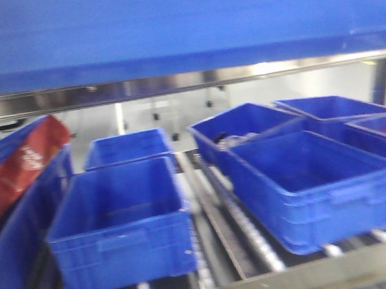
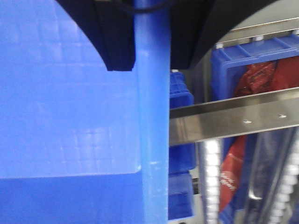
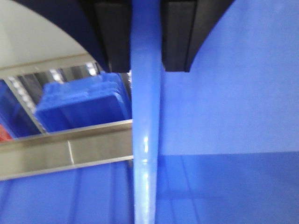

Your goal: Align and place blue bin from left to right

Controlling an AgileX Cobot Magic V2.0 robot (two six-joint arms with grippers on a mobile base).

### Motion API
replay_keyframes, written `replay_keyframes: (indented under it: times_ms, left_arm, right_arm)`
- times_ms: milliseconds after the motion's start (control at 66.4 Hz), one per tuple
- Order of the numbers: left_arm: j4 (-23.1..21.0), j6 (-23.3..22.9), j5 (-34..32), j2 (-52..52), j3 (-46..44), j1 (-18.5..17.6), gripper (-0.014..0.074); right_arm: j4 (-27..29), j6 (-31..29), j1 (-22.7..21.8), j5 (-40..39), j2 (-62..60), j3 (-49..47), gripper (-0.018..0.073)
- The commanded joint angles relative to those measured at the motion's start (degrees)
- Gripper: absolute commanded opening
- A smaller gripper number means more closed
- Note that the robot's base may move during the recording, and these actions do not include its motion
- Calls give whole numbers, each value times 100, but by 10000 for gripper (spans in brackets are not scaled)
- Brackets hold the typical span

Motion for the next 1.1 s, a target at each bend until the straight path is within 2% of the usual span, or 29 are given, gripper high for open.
replay_keyframes:
  times_ms: [0,1084]
  left_arm:
    - [90,-12,-596,-26,-98,-79,-111]
    - [90,-12,-596,-26,-98,-79,-111]
  right_arm:
    - [3,-19,86,-1754,-17,-50,-80]
    - [3,-19,86,-1754,-17,-50,-80]
